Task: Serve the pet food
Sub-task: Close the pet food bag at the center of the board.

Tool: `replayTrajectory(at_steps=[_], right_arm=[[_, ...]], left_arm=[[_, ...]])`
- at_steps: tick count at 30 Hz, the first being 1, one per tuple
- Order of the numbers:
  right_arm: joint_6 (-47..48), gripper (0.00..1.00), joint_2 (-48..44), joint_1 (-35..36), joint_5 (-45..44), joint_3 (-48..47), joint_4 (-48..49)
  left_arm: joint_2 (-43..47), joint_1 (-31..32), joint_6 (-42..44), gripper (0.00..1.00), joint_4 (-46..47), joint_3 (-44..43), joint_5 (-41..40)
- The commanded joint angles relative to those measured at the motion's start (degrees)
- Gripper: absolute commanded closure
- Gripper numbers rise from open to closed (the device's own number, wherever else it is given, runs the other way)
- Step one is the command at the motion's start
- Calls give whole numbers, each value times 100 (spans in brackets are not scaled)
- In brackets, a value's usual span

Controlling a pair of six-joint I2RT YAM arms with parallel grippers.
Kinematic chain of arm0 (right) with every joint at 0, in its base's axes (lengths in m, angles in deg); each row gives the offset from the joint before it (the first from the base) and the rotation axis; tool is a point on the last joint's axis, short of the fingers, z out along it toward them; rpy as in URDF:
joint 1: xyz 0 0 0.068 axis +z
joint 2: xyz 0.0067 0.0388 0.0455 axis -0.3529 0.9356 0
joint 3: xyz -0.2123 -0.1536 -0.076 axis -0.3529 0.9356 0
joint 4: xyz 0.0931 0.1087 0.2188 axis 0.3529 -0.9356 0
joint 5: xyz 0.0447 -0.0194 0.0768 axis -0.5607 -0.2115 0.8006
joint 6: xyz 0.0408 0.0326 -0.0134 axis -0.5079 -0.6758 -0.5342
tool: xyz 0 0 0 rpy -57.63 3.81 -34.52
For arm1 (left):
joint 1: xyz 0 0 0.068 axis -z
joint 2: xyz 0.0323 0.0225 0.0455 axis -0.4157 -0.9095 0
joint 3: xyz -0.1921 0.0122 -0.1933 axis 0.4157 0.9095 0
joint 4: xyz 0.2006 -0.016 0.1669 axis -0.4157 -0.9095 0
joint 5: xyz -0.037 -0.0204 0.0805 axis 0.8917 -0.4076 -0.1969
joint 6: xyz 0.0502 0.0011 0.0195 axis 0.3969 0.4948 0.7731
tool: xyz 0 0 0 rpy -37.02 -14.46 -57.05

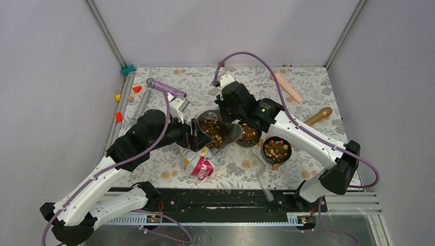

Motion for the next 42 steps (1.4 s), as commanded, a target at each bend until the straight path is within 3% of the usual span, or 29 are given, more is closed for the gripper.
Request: replayTrajectory(at_steps=[1,8,14,17,23,29,37,42], right_arm=[[-724,100,-278,39,199,-391,-236],[-1372,100,-317,49,-62,-676,-978],[-1496,100,-158,49,-547,-1082,-1535],[-1523,100,-117,48,-673,-1155,-1633],[-1687,100,-107,40,-843,-1244,-1766],[-1886,100,89,40,-1048,-1512,-2020],[-2082,100,46,16,-1042,-1256,-2003],[-2313,100,0,-101,-1007,-1191,-2000]], left_arm=[[357,710,-91,2,186,-357,502],[264,2299,-363,1,-699,-504,-1603],[268,3081,-521,1,-1120,-827,-2781],[341,3163,-529,1,-1549,-1174,-3272],[196,3163,-442,1,-2549,-1802,-3226],[-256,3312,-393,2,-1872,-1367,-1859],[-1104,4304,-706,6,-1526,-1621,-2964],[-1544,4813,-974,7,-2165,-1862,-4066]])
